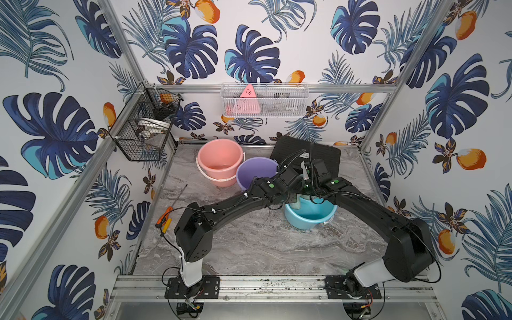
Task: Wipe the inside of the bucket with a cloth
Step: Wipe the dirt from the inside of the bucket.
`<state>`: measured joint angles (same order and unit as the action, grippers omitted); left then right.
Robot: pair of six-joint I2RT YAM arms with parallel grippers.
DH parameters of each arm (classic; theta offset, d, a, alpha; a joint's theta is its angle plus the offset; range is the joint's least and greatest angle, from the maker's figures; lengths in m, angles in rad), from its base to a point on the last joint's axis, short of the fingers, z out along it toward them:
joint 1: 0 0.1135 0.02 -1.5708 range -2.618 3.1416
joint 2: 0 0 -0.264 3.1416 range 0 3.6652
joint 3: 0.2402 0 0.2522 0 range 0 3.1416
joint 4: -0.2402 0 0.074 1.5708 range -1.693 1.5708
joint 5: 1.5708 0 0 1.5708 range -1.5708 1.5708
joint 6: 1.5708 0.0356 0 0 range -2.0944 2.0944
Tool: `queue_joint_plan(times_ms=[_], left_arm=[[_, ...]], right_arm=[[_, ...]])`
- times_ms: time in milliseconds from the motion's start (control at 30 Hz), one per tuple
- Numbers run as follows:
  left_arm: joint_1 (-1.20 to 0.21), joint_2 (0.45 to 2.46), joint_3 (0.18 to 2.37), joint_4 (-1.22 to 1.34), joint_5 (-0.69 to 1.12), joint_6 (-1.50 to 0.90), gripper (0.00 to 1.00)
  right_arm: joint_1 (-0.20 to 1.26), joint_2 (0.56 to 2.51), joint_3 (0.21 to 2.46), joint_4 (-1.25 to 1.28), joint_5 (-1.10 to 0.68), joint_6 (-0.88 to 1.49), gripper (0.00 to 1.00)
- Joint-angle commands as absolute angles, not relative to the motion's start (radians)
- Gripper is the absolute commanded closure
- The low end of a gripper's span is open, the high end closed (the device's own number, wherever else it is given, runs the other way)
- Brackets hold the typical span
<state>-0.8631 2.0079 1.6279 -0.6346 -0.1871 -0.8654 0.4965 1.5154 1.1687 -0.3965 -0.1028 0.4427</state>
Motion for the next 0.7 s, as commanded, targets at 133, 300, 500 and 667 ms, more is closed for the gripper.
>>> queue_joint_plan(times_ms=[133,300,500,667], left_arm=[[-0.873,2.013,1.665,-0.622,-0.087,-0.816,1.0],[-0.874,2.005,1.679,-0.626,-0.111,-0.822,1.0],[-0.873,1.988,1.694,-0.659,-0.22,-0.8,1.0],[-0.873,1.982,1.72,-0.669,-0.268,-0.765,1.0]], right_arm=[[0.482,1.439,1.115,-0.132,-0.334,0.355,1.0],[0.476,1.422,1.184,-0.339,0.028,0.359,1.0],[0.463,1.381,1.197,-0.52,0.373,0.382,1.0],[0.463,1.365,1.204,-0.635,0.392,0.423,1.0]])
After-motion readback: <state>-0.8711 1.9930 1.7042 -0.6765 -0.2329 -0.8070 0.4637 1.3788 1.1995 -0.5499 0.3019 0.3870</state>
